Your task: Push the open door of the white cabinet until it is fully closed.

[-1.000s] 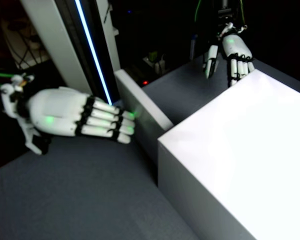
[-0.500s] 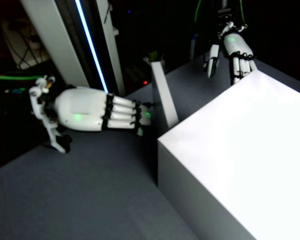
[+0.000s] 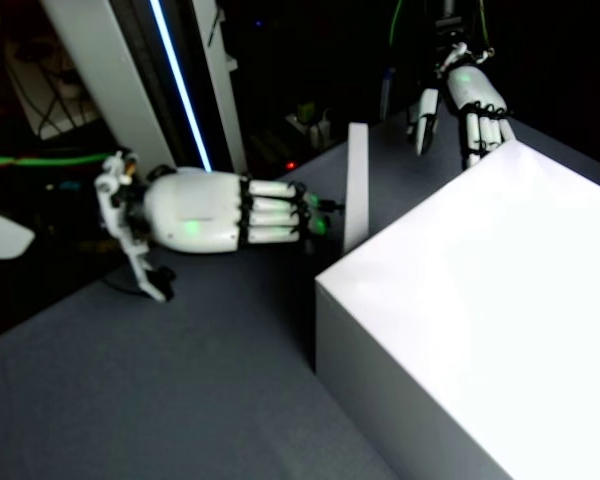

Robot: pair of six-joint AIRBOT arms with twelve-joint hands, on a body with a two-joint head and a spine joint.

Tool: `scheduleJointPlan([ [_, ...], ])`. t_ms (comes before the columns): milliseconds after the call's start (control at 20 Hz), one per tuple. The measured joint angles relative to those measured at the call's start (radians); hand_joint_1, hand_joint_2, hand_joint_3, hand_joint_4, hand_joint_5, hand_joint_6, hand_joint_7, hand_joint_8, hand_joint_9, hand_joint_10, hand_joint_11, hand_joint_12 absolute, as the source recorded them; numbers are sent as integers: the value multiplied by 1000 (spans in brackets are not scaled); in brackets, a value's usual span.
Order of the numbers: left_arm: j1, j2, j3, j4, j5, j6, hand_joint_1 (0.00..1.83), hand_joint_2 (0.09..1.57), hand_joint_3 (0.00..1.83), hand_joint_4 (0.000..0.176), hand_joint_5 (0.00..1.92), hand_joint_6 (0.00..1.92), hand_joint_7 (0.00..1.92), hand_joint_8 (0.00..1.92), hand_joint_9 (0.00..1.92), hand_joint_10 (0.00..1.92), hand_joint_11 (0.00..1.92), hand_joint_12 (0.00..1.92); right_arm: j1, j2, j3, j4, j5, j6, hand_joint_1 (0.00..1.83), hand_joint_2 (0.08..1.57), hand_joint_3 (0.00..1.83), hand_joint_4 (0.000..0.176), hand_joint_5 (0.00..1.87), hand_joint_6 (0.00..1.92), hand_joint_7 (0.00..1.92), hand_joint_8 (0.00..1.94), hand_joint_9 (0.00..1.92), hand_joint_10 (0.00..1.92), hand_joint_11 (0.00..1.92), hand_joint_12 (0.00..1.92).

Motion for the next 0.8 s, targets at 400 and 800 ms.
scheduleJointPlan([
  [400,0,0,0,-2,-1,0,551,1273,2,0,240,0,187,0,236,0,0,1132,59,-74,42,-17,-14,3,94,1425,1,0,60,258,131,1,12,176,0,93],
  [800,0,0,0,-7,-3,0,528,1273,1,0,246,0,197,2,249,3,0,1164,98,-139,89,-12,-59,3,406,1366,0,0,138,27,140,2,28,119,0,224],
])
